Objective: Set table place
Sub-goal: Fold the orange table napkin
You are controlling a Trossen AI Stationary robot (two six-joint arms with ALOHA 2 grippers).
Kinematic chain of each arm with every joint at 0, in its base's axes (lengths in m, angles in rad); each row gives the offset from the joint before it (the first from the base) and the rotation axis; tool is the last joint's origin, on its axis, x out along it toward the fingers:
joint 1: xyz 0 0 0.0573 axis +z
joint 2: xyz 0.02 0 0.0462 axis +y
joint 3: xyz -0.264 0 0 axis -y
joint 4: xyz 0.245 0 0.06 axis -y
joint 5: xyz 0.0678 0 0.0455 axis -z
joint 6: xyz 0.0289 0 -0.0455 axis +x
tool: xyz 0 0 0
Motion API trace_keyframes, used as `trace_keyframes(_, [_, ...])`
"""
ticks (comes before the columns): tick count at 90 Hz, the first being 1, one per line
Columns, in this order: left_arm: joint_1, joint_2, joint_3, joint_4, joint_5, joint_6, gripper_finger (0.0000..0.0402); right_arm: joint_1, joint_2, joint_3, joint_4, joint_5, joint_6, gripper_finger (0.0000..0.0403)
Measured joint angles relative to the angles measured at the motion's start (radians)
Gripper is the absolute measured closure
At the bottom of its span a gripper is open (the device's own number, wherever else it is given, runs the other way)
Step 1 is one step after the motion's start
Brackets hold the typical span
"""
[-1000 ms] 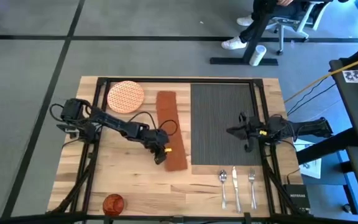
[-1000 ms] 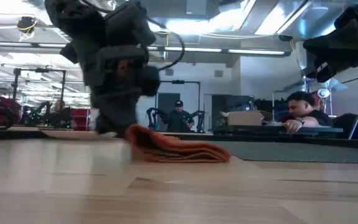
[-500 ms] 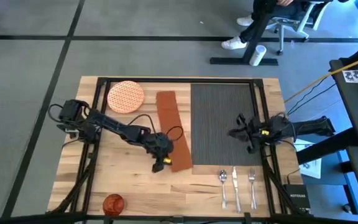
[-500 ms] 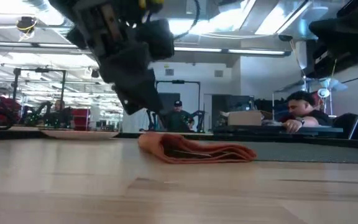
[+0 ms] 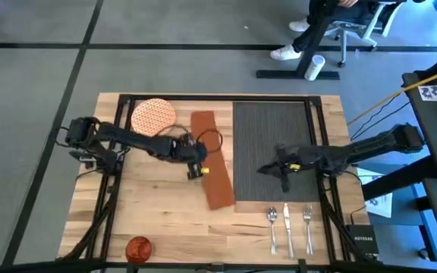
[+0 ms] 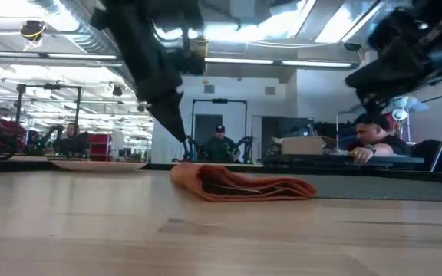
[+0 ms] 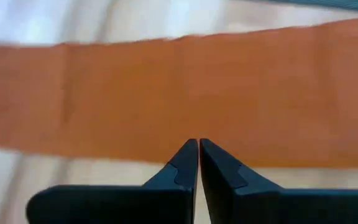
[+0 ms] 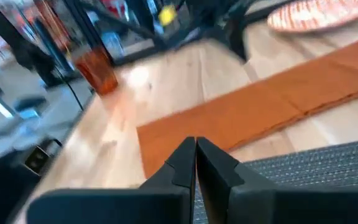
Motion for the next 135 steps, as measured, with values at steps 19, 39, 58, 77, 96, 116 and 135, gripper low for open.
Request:
trace_keyframes(19, [0.191, 0.000, 0.000, 0.063, 0.002, 0.062, 0.0401, 0.000, 0.381, 0.234, 0.026, -0.101, -0.107, 0.0403])
trace_keyframes(39, [0.346, 0.003, 0.000, 0.136, 0.121, 0.084, 0.0402, 0.029, 0.645, 0.391, 0.117, -0.239, -0.129, 0.0403])
trace_keyframes(58, [0.413, 0.028, -0.015, 0.188, 0.158, 0.126, 0.0402, 0.078, 0.713, 0.456, 0.113, -0.211, -0.132, 0.0403])
trace_keyframes(77, [0.474, 0.101, -0.029, 0.215, 0.158, 0.156, 0.0402, 0.099, 0.712, 0.460, 0.058, -0.136, -0.098, 0.0403])
trace_keyframes(96, [0.510, 0.163, -0.029, 0.304, 0.159, 0.163, 0.0402, 0.141, 0.712, 0.459, 0.036, -0.082, -0.076, 0.0403])
trace_keyframes(116, [0.521, 0.207, -0.029, 0.348, 0.165, 0.164, 0.0402, 0.153, 0.717, 0.459, 0.031, -0.046, -0.042, 0.0403])
trace_keyframes(135, [0.527, 0.251, -0.027, 0.380, 0.165, 0.153, 0.0402, 0.153, 0.803, 0.459, 0.059, -0.060, 0.016, 0.0403])
